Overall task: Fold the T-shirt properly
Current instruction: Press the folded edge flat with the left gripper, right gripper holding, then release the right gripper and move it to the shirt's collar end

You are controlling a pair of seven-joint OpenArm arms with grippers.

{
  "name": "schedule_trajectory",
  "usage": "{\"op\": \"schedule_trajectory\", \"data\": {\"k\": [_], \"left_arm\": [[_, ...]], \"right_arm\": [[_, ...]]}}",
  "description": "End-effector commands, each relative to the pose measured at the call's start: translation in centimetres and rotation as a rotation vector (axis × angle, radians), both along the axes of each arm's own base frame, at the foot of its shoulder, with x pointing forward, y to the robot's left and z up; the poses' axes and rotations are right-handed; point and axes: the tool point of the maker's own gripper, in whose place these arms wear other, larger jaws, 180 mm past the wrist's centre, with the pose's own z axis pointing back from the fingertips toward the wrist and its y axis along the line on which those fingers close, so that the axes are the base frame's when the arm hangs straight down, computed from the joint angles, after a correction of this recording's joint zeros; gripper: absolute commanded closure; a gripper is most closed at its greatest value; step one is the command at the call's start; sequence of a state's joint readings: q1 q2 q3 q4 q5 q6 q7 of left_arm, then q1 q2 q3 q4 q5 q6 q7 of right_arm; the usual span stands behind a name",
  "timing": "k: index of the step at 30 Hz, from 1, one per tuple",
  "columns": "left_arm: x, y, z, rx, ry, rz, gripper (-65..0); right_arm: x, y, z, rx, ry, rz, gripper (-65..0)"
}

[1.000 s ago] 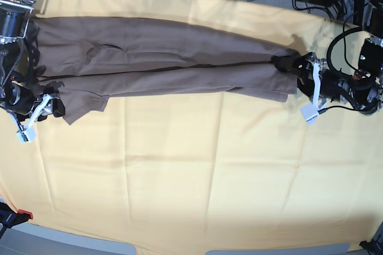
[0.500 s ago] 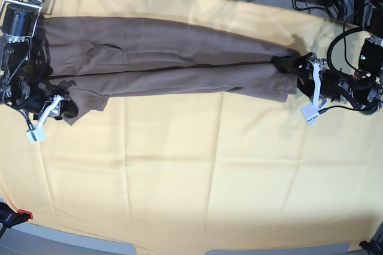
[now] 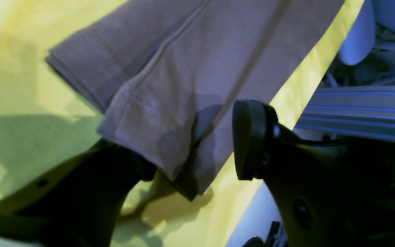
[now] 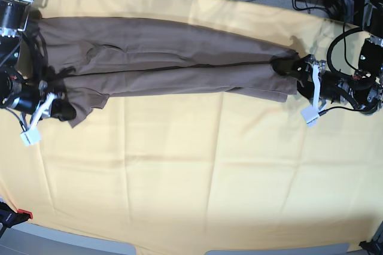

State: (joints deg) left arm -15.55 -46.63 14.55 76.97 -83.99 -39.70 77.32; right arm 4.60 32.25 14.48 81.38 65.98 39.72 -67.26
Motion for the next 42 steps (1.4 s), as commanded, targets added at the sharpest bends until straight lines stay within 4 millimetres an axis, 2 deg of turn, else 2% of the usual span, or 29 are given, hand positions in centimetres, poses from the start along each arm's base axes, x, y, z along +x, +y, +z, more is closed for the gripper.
{"op": "schedule_trajectory", "data": {"k": [1,9,15,18,24,25,28,29,30,36,38,42], "left_arm": [[1.0,0.4,1.4,-0.010,-0.044,0.008,-35.1],[1.0,0.4,1.4,-0.009,-0.043,0.008,-35.1],[1.0,0.4,1.4,-0.009,-0.044,0.008,-35.1],[1.0,0.4,1.4,-0.009,-0.044,0.008,-35.1],[1.3,0.5,1.6,-0.007,-0.053,0.009,-35.1],[1.3,0.5,1.7,-0.006,-0.055,0.009,-35.1],[2.1,0.5,2.3,-0.006,-0.078,0.009,-35.1],[2.3,0.5,2.6,-0.006,-0.087,0.009,-35.1],[2.7,0.6,2.9,-0.003,-0.097,0.009,-35.1],[4.1,1.7,4.5,0.023,-0.147,0.018,-35.1],[4.7,2.0,5.3,0.030,-0.169,0.022,-35.1],[5.9,3.1,7.0,0.033,-0.225,0.056,-35.1]], "right_arm": [[-0.1,-0.4,1.7,-0.023,-0.045,0.023,0.0],[-5.7,1.2,1.8,-0.164,-0.026,0.178,0.0],[-9.2,-0.1,0.1,-0.259,0.099,0.237,0.0],[-10.1,-0.9,-0.4,-0.289,0.137,0.249,0.0],[-10.3,-2.0,-0.4,-0.338,0.158,0.254,0.0],[-10.3,-2.0,-0.4,-0.339,0.159,0.254,-2.3],[-10.3,-2.4,-0.5,-0.361,0.163,0.250,-25.3],[-10.3,-2.5,-0.6,-0.366,0.165,0.249,-31.4],[-10.5,-2.6,-0.7,-0.373,0.170,0.249,-34.8],[-13.2,-3.8,-1.9,-0.414,0.262,0.275,-35.2],[-12.9,-4.0,-1.4,-0.411,0.254,0.282,-33.4],[-12.2,-3.0,0.9,-0.308,0.214,0.298,-32.5]]}}
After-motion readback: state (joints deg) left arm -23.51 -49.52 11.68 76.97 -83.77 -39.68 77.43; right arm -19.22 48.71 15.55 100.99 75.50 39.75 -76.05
